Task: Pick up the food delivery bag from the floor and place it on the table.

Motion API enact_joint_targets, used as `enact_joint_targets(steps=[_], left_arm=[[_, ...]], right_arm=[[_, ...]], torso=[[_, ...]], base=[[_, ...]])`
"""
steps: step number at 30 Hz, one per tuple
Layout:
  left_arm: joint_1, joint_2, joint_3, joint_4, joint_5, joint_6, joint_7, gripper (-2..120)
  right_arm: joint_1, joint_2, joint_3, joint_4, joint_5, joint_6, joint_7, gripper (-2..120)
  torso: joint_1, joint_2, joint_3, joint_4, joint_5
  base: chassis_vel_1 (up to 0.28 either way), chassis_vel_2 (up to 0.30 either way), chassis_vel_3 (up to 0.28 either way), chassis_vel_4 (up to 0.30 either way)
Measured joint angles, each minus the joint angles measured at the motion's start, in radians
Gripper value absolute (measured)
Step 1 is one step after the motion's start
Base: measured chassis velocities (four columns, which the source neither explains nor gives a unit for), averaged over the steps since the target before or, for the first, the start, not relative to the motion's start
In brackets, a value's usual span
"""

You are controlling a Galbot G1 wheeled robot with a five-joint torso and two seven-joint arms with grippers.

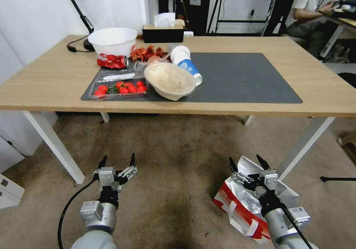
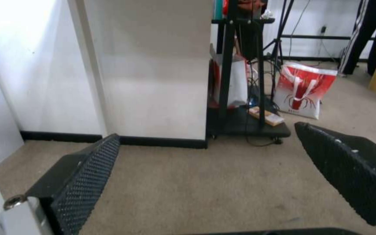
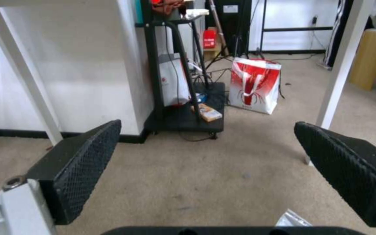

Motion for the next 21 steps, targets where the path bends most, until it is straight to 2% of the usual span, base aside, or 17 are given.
enact_joint_targets(steps=[21], left_arm=[[0.006, -0.008, 0.001, 0.001, 0.012, -0.009, 0.002, 100]], right_arm=[[-0.001, -0.008, -0.001, -0.009, 0.002, 0.003, -0.004, 100]], torso=[[-0.029, -0.082, -0.054, 0.0, 0.0001]], base=[[0.0, 0.0, 0.0, 0.0]])
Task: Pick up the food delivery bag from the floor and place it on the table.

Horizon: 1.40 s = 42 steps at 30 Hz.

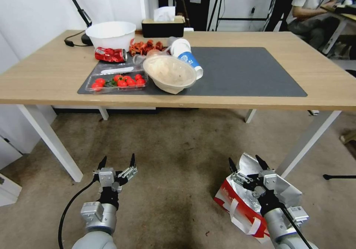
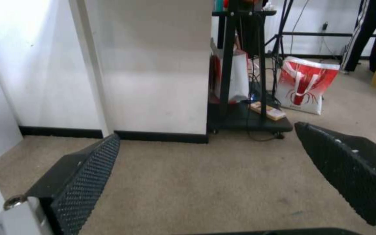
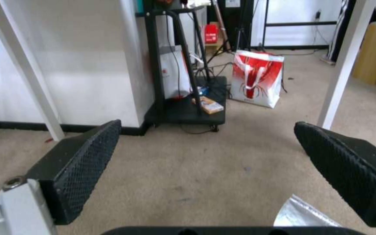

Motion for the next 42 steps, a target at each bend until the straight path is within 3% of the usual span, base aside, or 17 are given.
enact_joint_targets(steps=[17, 26, 42], left_arm=[[0.001, 0.001, 0.002, 0.011, 0.011, -0.011, 0.003, 100], [0.01, 0.01, 0.005, 0.001, -0.001, -0.013, 0.078, 100], [0.01, 0.016, 0.006, 0.014, -0.017, -0.028, 0.117, 100]], right_arm=[[-0.016, -0.002, 0.014, -0.002, 0.004, 0.011, -0.007, 100], [-0.015, 0.005, 0.017, -0.013, 0.003, 0.022, -0.026, 100], [-0.02, 0.002, 0.022, -0.018, -0.003, 0.029, -0.037, 100]], torso=[[-0.024, -0.07, -0.046, 0.0, 0.0], [-0.036, -0.109, -0.072, 0.0, -0.0001], [-0.055, -0.176, -0.122, 0.0, -0.0001]], base=[[0.0, 0.0, 0.0, 0.0], [0.0, 0.0, 0.0, 0.0], [0.0, 0.0, 0.0, 0.0]])
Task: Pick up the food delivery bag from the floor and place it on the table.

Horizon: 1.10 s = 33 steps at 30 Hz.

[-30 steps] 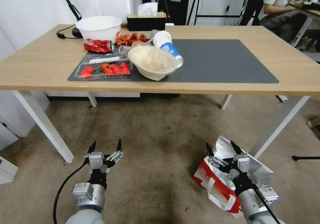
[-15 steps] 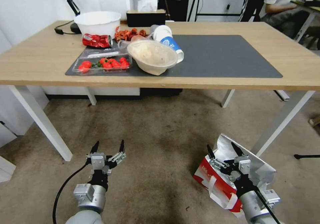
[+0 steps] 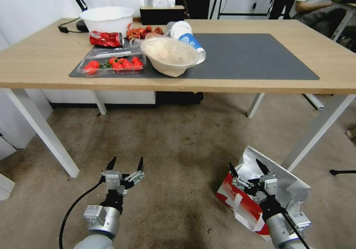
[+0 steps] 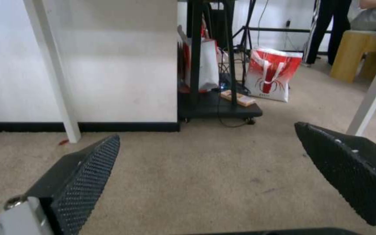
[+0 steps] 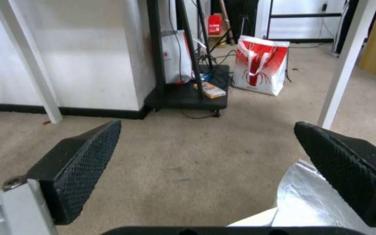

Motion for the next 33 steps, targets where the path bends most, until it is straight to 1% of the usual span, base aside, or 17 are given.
enact_joint_targets(steps=[10, 15, 21, 23, 25, 27, 31, 33], left_arm=[[0.0, -0.005, -0.001, 0.007, 0.002, -0.009, -0.001, 100], [0.001, -0.007, 0.002, 0.01, 0.006, -0.013, -0.003, 100], [0.001, -0.007, 0.001, 0.01, 0.006, -0.013, -0.004, 100], [0.002, -0.007, 0.0, 0.01, 0.006, -0.013, -0.004, 100], [0.002, -0.008, 0.0, 0.01, 0.006, -0.013, -0.004, 100], [0.002, -0.008, 0.0, 0.01, 0.006, -0.014, -0.004, 100], [0.002, -0.008, 0.0, 0.01, 0.007, -0.014, -0.004, 100], [0.003, -0.008, 0.0, 0.009, 0.007, -0.014, -0.004, 100]], right_arm=[[0.002, -0.018, 0.005, -0.005, 0.005, 0.0, 0.001, 100], [0.001, -0.015, 0.009, -0.011, 0.008, 0.0, 0.002, 100], [0.0, -0.014, 0.008, -0.014, 0.008, 0.0, 0.003, 100], [0.0, -0.014, 0.008, -0.014, 0.008, 0.0, 0.003, 100], [0.0, -0.014, 0.008, -0.014, 0.008, 0.0, 0.003, 100], [-0.001, -0.014, 0.008, -0.013, 0.008, 0.0, 0.004, 100], [-0.002, -0.014, 0.008, -0.012, 0.008, 0.0, 0.004, 100], [-0.003, -0.014, 0.009, -0.011, 0.008, 0.0, 0.004, 100]], torso=[[-0.011, -0.041, -0.03, 0.0, 0.0], [-0.014, -0.064, -0.049, 0.0, 0.0001], [-0.018, -0.082, -0.064, 0.0, 0.0], [-0.022, -0.095, -0.073, 0.0, 0.0], [-0.023, -0.099, -0.075, 0.0, 0.0], [-0.025, -0.11, -0.085, 0.0, 0.0], [-0.026, -0.119, -0.093, 0.0001, 0.0], [-0.027, -0.132, -0.105, 0.0, 0.0]], base=[[0.0, 0.0, 0.0, 0.0], [0.0, 0.0, 0.0, 0.0], [0.0, 0.0, 0.0, 0.0], [0.0, 0.0, 0.0, 0.0], [0.0, 0.0, 0.0, 0.0], [0.0, 0.0, 0.0, 0.0], [0.0, 0.0, 0.0, 0.0], [0.0, 0.0, 0.0, 0.0]])
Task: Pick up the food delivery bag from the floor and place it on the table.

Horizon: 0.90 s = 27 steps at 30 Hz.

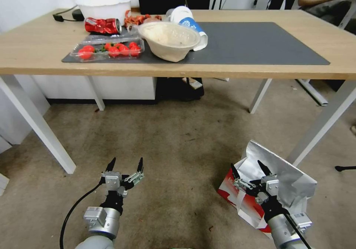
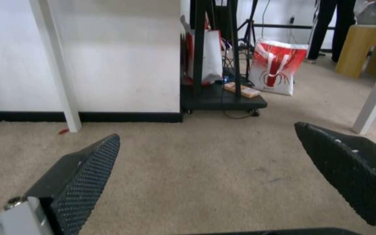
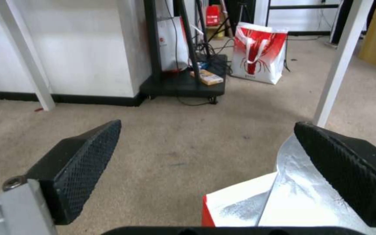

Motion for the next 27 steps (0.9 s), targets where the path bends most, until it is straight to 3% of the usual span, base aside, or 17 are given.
enact_joint_targets(steps=[20, 27], left_arm=[[0.002, 0.0, -0.002, -0.003, -0.001, -0.005, -0.002, 100], [0.003, -0.001, -0.005, -0.004, -0.002, -0.006, -0.004, 100]], right_arm=[[-0.002, 0.002, 0.0, 0.002, -0.004, -0.003, 0.001, 100], [-0.003, 0.002, 0.0, 0.003, -0.005, -0.003, 0.001, 100]], torso=[[-0.006, -0.079, -0.073, 0.0, 0.0], [-0.01, -0.095, -0.075, 0.0, 0.0]], base=[[0.0, 0.0, 0.0, 0.0], [0.0, 0.0, 0.0, 0.0]])
